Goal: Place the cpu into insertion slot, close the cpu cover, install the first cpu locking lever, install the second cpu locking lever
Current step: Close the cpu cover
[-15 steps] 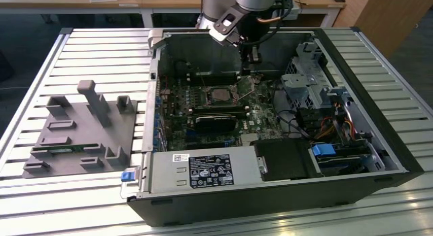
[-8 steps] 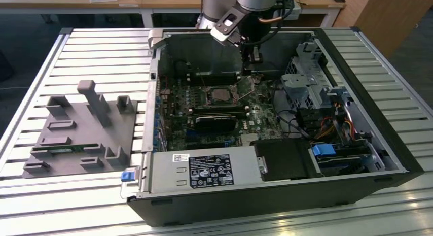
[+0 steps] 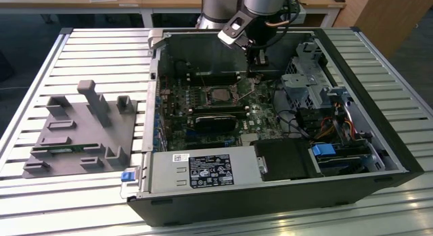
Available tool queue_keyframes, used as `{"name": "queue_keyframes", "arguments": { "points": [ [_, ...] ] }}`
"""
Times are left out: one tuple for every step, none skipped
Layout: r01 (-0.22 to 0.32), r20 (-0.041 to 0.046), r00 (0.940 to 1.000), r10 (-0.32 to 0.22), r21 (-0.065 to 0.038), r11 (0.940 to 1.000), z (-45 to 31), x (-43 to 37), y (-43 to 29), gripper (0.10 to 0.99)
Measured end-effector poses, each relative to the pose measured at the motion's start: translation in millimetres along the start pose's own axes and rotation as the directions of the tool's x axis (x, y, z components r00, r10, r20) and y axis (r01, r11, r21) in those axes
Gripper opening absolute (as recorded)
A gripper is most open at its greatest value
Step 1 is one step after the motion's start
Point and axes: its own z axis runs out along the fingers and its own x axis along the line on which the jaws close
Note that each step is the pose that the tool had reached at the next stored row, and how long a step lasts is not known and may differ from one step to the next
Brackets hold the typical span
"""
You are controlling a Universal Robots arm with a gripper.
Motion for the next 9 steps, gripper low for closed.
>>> {"name": "queue_keyframes", "arguments": {
  "points": [
    [0.0, 0.0, 1.0, 0.0, 0.0, 1.0, 0.6, 0.0, 0.1, 0.106],
    [0.0, 0.0002, 1.0, 0.0, 0.0, 1.0, 1.0, 0.0, 0.1, 0.106],
    [0.0, 0.0004, 1.0, 0.0, 0.0, 1.0, 1.5, 0.0, 0.1, 0.106],
    [0.0, 0.0008, 1.0, 0.0, 0.001, 1.0, 1.9, 0.0, 0.2, 0.106],
    [0.0, 0.0015, 1.0, 0.0, 0.001, 1.0, 2.2, 0.1, 0.2, 0.106],
    [-0.001, 0.0017, 1.0, 0.001, 0.001, 1.0, 2.4, 0.1, 0.2, 0.106],
    [-0.002, 0.0018, 1.0, 0.002, 0.001, 1.0, 2.7, 0.0, 0.2, 0.106],
    [-0.004, 0.0018, 1.0, 0.004, 0.001, 1.0, 3.0, 0.0, 0.2, 0.106],
    [-0.008, 0.0019, 1.0, 0.008, 0.001, 1.0, 3.3, 0.1, 0.2, 0.106]
  ]
}}
